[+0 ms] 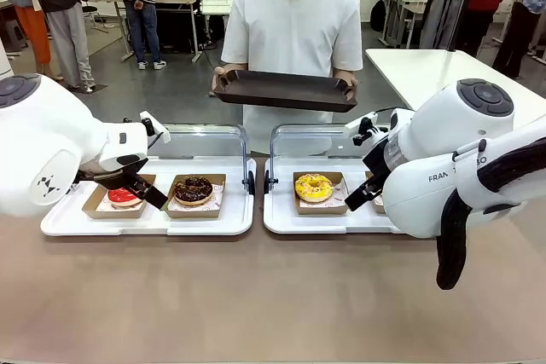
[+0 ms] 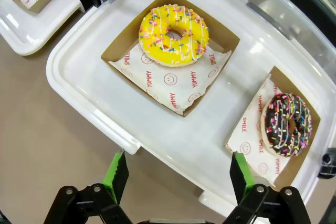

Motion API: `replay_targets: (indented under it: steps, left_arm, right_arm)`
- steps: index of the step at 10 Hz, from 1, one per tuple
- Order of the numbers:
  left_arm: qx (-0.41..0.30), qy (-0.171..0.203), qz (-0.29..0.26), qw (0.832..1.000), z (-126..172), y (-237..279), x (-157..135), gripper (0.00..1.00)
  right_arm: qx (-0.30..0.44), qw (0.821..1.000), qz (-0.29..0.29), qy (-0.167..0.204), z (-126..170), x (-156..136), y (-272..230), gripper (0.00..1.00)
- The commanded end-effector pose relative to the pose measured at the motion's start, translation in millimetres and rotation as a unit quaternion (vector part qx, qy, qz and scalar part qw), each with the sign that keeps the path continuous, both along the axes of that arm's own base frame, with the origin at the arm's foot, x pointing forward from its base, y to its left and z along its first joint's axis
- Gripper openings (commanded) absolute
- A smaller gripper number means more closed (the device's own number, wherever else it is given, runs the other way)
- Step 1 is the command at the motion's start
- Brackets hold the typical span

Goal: Provide the desired donut to the person.
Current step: Pick up and lift the Paper togo box containing the Donut pointed at by the person.

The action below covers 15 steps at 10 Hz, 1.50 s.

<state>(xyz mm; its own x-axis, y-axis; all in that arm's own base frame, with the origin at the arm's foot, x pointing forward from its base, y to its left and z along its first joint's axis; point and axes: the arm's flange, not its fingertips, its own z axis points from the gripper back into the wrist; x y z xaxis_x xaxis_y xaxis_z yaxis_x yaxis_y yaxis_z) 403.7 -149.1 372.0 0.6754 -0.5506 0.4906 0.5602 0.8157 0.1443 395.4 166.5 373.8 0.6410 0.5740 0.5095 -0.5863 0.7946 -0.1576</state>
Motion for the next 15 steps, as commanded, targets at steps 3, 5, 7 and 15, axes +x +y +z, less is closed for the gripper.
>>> replay_targets:
  steps: [3, 5, 7, 15]
  left_arm:
    - [0.000, 0.000, 0.000, 1.000, -0.1, 0.0, -0.1, 1.00]
    - [0.000, 0.000, 0.000, 1.000, 0.0, 0.0, 0.0, 1.00]
    - [0.023, 0.000, -0.009, 1.000, 62.9, 7.1, -10.1, 1.00]
    - [0.083, -0.023, 0.004, 0.996, 220.6, -8.2, -52.3, 1.00]
  right_arm:
    - [0.000, 1.000, 0.000, 0.000, 0.0, -0.1, 0.1, 1.00]
    - [0.000, 1.000, 0.000, 0.000, 0.0, 0.0, 0.0, 1.00]
    - [-0.011, 1.000, -0.004, -0.001, 66.1, -23.1, -13.9, 1.00]
    - [-0.091, 0.995, -0.042, 0.014, 223.9, -79.4, -11.7, 1.00]
